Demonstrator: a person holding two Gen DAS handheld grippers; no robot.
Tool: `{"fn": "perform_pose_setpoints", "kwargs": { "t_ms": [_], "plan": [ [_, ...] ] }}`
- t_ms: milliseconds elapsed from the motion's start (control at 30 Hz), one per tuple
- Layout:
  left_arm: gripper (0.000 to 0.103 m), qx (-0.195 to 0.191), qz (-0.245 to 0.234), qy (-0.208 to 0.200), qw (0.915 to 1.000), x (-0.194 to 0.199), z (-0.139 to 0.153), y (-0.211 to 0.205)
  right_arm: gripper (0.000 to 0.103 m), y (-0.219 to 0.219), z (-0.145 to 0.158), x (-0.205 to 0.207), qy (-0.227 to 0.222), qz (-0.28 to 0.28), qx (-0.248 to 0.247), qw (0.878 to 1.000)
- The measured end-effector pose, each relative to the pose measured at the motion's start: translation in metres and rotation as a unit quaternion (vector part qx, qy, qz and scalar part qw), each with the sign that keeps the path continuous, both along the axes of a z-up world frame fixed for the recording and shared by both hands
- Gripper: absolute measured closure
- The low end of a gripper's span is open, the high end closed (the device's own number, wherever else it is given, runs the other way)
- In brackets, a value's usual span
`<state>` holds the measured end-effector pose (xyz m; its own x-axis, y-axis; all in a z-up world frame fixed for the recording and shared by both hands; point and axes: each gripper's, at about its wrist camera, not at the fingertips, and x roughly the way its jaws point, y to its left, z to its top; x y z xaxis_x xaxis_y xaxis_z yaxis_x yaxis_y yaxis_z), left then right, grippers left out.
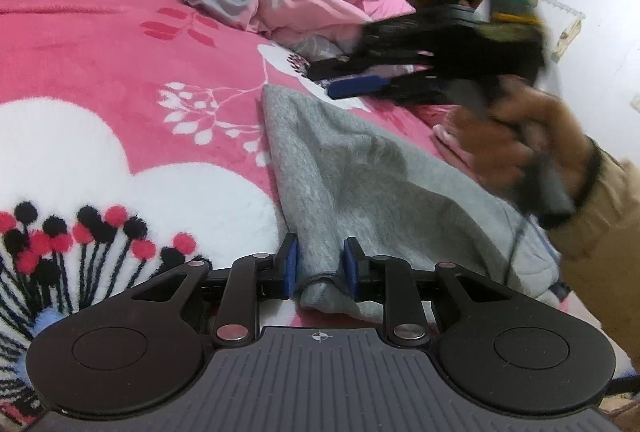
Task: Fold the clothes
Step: 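Grasp the sweatpants edge with the left tool, lift it, then open, then move both open tools over the sweatpants edge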
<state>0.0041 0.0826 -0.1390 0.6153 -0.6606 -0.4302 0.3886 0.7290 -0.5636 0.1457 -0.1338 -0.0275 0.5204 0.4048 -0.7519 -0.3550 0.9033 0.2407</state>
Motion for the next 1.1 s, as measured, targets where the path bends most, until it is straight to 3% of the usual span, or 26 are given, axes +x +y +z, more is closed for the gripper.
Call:
{"fn": "perform_pose_setpoints", "kwargs": {
  "t_ms": [67, 133, 200, 233, 333, 467, 533, 667, 833, 1000, 1100],
  "plan": [
    [0.08, -0.003, -0.004, 0.001, 1.0, 0.001, 0.0, 0.001, 0.07, 0.012, -0.002, -0.014, 0.015, 0.048, -0.018, 0.999],
    [0.08, -0.003, -0.006, 0.001, 1.0, 0.002, 0.0, 0.001, 0.07, 0.024, -0.017, -0.013, 0.026, 0.055, -0.058, 0.996],
    [0.08, -0.002, -0.006, 0.002, 1.0, 0.002, 0.0, 0.0, 0.076, 0.023, -0.035, 0.006, 0.027, 0.022, -0.064, 0.997],
    [0.08, -0.001, -0.005, 0.002, 1.0, 0.001, 0.001, 0.0, 0.083, 0.015, -0.038, 0.018, 0.028, -0.008, -0.038, 0.999],
    [0.079, 0.0, -0.006, 0.005, 1.0, 0.001, 0.002, 0.001, 0.082, -0.011, -0.024, 0.033, 0.01, -0.094, 0.007, 0.995],
    [0.078, -0.008, -0.004, 0.014, 0.9999, 0.003, 0.001, 0.004, 0.082, -0.048, 0.014, -0.001, -0.027, -0.093, 0.027, 0.995],
    [0.078, -0.008, -0.003, 0.018, 0.9998, 0.005, 0.003, 0.004, 0.082, -0.059, 0.022, -0.029, -0.033, -0.079, 0.008, 0.996],
    [0.078, 0.008, 0.001, 0.013, 0.9999, 0.001, 0.012, 0.005, 0.082, -0.072, 0.011, -0.07, -0.022, -0.06, -0.019, 0.998],
    [0.078, 0.027, 0.024, -0.012, 0.9993, -0.011, 0.032, 0.016, 0.083, -0.086, -0.028, -0.119, 0.002, -0.055, -0.054, 0.997],
    [0.078, 0.055, 0.037, -0.041, 0.997, -0.009, 0.056, 0.014, 0.082, -0.107, -0.01, -0.148, -0.01, -0.056, -0.038, 0.998],
    [0.078, 0.077, 0.027, -0.059, 0.9949, -0.002, 0.069, -0.005, 0.082, -0.109, -0.001, -0.135, -0.043, -0.066, -0.009, 0.997]
  ]
}}
